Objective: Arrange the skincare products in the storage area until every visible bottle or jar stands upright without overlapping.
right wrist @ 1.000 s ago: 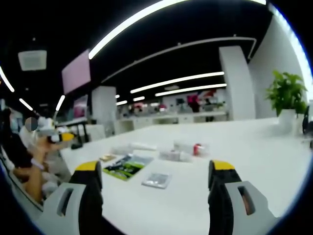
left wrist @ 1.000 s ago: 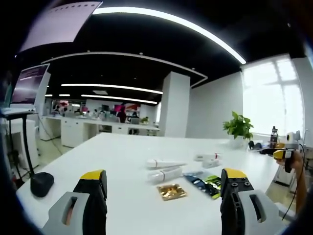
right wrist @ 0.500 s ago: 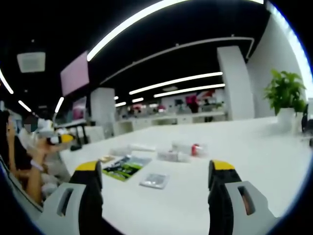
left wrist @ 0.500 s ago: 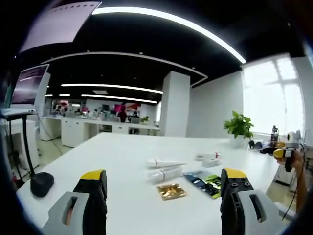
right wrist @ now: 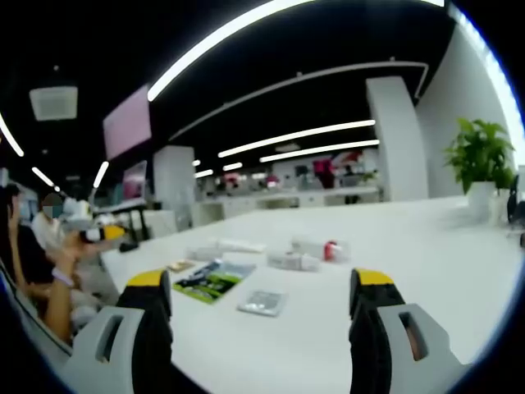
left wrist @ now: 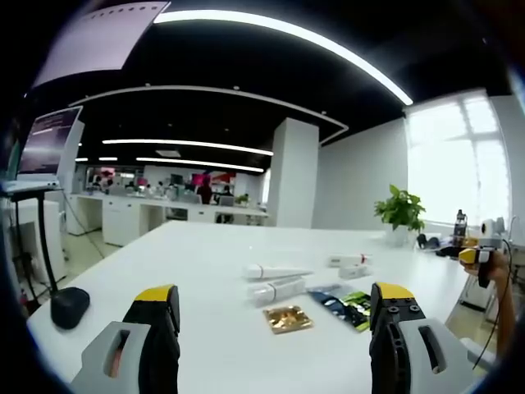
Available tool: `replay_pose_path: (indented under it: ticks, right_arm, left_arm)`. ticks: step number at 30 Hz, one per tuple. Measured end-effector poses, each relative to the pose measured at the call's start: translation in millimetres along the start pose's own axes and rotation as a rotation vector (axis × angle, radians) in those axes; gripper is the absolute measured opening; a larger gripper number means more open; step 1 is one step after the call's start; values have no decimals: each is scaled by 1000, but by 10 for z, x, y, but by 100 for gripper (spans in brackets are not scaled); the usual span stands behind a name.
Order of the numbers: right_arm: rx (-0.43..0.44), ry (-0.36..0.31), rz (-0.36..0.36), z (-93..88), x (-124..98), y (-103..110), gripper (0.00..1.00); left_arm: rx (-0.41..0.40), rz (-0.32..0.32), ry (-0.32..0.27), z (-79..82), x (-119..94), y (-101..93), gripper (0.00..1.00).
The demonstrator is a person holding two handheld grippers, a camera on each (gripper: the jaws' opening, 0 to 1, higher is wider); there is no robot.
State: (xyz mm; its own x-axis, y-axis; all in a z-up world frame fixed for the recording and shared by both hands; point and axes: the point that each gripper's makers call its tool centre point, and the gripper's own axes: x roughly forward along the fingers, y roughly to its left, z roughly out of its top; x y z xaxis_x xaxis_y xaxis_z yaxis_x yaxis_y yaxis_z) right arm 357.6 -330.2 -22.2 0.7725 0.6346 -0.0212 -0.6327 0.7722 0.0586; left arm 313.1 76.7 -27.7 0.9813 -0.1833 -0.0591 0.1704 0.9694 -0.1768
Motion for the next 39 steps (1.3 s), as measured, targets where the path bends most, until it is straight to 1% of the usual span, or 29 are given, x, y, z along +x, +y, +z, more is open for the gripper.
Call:
replay_pose_path:
  ticks: [3,9,11,13,16,19,24,27,30,34,37,38,39]
  right_arm:
    - [-1,-4,-2,11,-8,3,88]
    - [-6,1,3,17,-3,10,89]
    - [-17,-3,2,48,-3,10,89]
    - [-50,14,11,43,13,9,89]
    - [-71,31,17,45,59,-1,89]
    - [-84,32,30,105,128,-21,90]
    - [-94,12,16,228,221,-104,91]
    - [-86,3,19,282,275,-150,90]
    - [-84,-10,13,348,375,-236,90]
    - [-86,-8,20,382,552,-353,91]
    - [-74,-15,16,401,731,-505,90]
    - [-74,-20,17,406,771,-544,90]
    - [-74,-34,33,418,829,-582,87]
  left_arm:
    - [-2,3,-7,18,-12,3,99]
    - [-3,3,4,-10,2,25,99]
    - [-3,9,5,-8,4,41,99]
    - [-4,10,1,-4,6,46,99]
    - [-6,7,9,-42,21,47,99]
    - [-11,13,16,-66,31,69,99]
    - [-8,9,14,-71,33,62,99]
    - [8,6,23,-100,51,43,99]
    - [26,3,44,-152,71,32,99]
    - [19,0,40,-156,77,28,99]
    - [19,-4,39,-158,82,22,99]
    - [20,-4,41,-162,84,23,99]
    - [20,-4,42,-163,85,23,99]
